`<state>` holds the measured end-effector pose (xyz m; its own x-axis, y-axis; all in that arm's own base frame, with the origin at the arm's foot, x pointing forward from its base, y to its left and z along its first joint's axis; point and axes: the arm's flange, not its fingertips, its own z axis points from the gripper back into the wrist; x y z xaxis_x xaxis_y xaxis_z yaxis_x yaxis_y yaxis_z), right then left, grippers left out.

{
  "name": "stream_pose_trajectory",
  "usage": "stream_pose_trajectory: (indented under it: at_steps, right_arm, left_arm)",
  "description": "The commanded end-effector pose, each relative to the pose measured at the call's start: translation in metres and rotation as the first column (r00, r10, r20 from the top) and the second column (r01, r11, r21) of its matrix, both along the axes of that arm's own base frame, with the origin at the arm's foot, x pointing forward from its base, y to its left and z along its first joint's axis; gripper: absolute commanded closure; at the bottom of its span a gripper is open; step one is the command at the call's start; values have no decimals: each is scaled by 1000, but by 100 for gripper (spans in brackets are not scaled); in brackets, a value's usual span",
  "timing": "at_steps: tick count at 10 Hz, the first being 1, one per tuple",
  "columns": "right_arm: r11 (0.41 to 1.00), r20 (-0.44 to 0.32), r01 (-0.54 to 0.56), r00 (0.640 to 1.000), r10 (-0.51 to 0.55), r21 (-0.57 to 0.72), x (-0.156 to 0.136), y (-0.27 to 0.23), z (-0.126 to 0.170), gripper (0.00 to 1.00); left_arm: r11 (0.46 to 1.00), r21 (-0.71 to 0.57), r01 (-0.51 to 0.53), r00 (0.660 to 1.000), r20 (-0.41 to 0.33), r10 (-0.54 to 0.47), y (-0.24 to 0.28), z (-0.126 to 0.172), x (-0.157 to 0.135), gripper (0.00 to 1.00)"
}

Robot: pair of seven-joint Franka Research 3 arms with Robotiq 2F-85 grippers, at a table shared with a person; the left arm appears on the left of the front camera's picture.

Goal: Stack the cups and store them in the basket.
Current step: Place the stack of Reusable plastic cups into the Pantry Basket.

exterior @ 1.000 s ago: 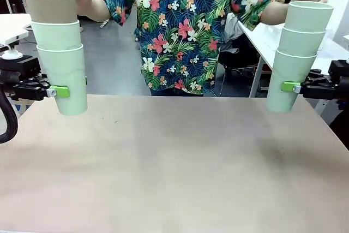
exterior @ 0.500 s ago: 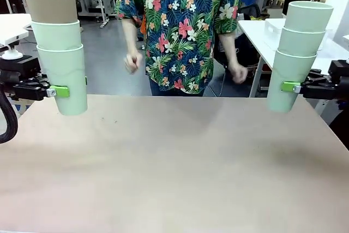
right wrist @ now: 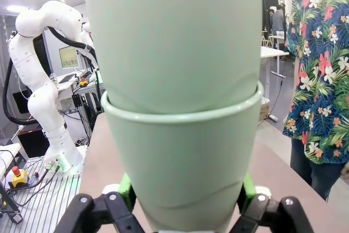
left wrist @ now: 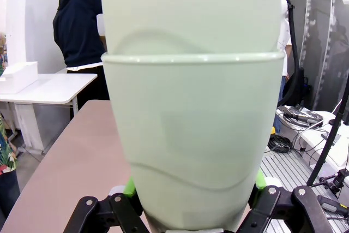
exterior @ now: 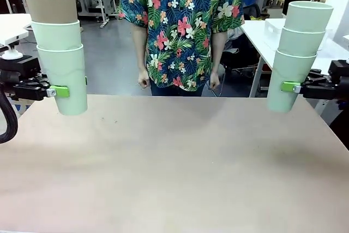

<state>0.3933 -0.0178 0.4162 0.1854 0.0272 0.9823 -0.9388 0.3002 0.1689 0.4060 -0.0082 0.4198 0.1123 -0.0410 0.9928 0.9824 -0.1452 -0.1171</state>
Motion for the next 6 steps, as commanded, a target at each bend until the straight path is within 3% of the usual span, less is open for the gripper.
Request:
stream_pose_trajectory:
  at_steps: [1,6]
  right_arm:
    - [1000,13,-2,1000,3,-6,2,-1,4,13]
    - [1000,13,-2,1000,3,-6,2,-1,4,13]
  left_arm:
    - [1000,-6,2,1000,7,-2,0,4,-1,16]
    - [1000,-6,2,1000,7,-2,0,4,-1,16]
